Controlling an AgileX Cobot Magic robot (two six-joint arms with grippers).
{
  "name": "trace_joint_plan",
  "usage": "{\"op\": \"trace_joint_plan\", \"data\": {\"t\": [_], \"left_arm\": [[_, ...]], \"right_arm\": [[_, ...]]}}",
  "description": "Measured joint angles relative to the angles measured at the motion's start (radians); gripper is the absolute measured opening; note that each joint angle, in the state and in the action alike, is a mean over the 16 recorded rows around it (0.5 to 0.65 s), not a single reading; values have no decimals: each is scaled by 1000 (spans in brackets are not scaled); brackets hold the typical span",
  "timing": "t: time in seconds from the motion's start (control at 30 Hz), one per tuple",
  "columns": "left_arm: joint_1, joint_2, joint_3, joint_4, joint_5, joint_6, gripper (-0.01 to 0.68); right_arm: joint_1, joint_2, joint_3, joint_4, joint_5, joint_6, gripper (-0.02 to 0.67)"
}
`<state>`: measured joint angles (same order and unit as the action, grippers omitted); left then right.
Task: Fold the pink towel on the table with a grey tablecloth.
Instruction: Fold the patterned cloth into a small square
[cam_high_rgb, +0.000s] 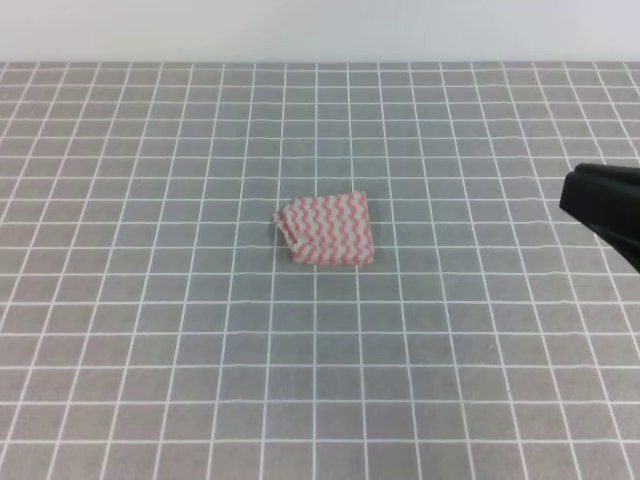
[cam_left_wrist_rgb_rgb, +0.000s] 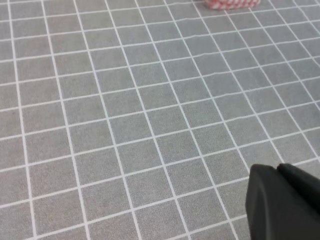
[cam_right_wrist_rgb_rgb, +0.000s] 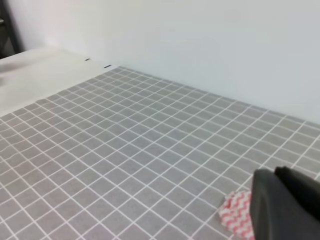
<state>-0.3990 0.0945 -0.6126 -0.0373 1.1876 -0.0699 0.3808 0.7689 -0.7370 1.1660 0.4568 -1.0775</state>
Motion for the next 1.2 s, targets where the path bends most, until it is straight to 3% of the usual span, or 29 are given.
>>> {"op": "trace_joint_plan", "data": {"t": [0.4,0.8,0.97,1.2], "left_arm": [[0,-5,0,0,13,5,-2],[0,-1,0,3,12,5,-2],[0,-1,0,8,12,5,-2],[0,-3,0,25,12,5,-2]], "right_arm": [[0,6,34,24,-48,1,-17],[-12,-130,281,104,-536,-188,-17],[-79,-294,419,165,-623,-259,-17],[-244,-539,571,194,-521,-267,-17]]}}
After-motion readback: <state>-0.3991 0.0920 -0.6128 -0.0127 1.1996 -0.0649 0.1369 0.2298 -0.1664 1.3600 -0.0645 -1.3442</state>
